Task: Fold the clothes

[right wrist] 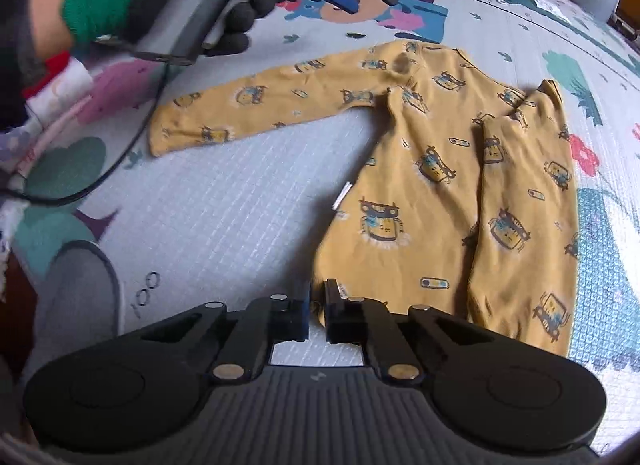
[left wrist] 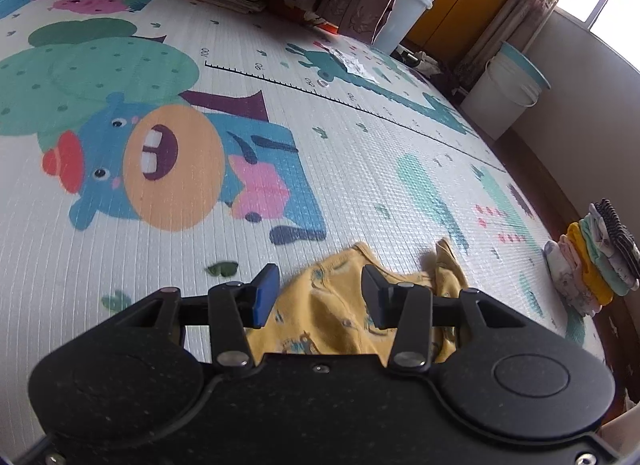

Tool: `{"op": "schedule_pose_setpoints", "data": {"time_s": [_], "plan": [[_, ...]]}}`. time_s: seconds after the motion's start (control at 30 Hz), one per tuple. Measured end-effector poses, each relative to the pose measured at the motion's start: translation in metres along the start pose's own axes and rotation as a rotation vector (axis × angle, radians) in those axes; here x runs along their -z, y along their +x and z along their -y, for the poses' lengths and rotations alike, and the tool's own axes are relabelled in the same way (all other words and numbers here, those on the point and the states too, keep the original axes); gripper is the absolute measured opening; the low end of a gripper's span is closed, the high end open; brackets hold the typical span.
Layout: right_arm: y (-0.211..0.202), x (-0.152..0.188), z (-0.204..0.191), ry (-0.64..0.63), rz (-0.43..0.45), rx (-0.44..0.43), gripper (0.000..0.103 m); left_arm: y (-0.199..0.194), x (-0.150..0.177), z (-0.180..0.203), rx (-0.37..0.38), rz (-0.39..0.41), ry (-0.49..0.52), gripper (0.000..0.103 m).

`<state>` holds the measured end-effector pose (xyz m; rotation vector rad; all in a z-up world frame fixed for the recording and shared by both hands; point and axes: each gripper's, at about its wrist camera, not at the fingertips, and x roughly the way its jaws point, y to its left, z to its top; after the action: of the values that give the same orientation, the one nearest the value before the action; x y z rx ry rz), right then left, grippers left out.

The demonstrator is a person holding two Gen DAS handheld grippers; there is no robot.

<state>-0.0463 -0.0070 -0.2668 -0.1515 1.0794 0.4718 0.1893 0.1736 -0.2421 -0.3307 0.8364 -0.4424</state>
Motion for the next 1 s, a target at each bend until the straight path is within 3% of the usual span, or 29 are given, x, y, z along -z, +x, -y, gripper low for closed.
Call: {"op": "schedule_pose_setpoints", "data": {"time_s": [0.27,0.4,0.53,0.6,0.63,0.73,1.0], "plan": [[-0.007,0.003,0.013,0.123,0.021,-0.064,0.008,0.048,-0.017,-0.008,0.048,-0.143,-0.052,0.043],[-0.008,0.003,0.018,0.17,0.032,-0.088,0.007,0.069,-0.02,-0.008,0.011,-0.204,0.037,0.043],[-0.008,0.004,0.025,0.232,0.041,-0.116,0.007,0.078,-0.024,-0.012,0.055,-0.244,0.098,0.043],[-0.008,0.004,0.027,0.25,0.046,-0.126,0.007,0.08,-0.026,-0.012,0.081,-0.264,0.128,0.03],[-0.008,0.005,0.028,0.259,0.048,-0.129,0.007,0.082,-0.025,-0.01,0.091,-0.279,0.153,0.019],[-0.008,0.006,0.031,0.279,0.055,-0.136,0.007,0.083,-0.021,-0.006,0.103,-0.298,0.196,0.002],[-0.02,0.008,0.043,0.361,0.111,-0.152,0.006,0.059,-0.036,0.021,0.151,-0.245,0.074,0.001]]}}
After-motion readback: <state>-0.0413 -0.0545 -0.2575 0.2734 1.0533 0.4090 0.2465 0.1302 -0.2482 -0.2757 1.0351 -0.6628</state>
